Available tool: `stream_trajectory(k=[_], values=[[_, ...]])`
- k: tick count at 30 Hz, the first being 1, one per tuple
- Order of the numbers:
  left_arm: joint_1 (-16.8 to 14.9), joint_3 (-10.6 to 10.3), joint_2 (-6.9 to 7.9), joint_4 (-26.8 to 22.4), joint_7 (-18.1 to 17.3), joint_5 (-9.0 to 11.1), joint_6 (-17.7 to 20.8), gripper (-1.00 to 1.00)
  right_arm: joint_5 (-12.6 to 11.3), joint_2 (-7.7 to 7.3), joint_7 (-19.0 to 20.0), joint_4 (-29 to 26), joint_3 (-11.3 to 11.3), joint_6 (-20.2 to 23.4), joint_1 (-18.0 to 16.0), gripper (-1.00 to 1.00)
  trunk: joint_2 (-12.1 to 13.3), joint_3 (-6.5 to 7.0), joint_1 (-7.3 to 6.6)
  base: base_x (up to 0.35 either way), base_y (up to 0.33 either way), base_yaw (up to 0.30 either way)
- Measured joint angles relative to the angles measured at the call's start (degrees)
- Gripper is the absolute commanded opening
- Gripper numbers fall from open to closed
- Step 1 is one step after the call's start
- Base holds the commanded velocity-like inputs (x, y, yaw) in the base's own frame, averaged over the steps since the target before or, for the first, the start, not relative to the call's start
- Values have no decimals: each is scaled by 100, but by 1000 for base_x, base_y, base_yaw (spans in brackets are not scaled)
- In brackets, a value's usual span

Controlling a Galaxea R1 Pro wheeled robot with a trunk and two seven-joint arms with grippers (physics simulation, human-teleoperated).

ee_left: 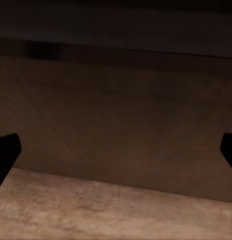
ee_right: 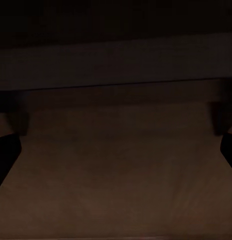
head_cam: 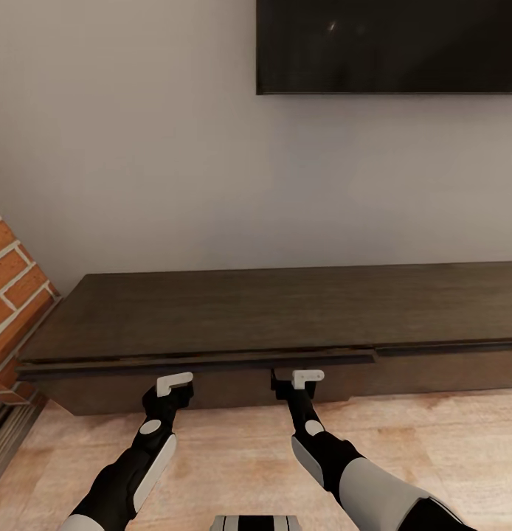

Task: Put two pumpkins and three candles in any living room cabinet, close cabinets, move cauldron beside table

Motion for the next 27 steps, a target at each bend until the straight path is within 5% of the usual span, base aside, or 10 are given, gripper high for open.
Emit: stream_trajectory(k=[13, 27], values=[[0, 0, 0, 1, 0, 0, -1, 100, 1, 0, 2, 0, 0, 0, -1, 100, 0, 0, 2, -4, 12, 0], [0, 8, 0, -3, 2, 8, 38, 100, 10, -3, 8, 0, 5, 42, -1, 100, 0, 0, 4, -305, 0, 0]])
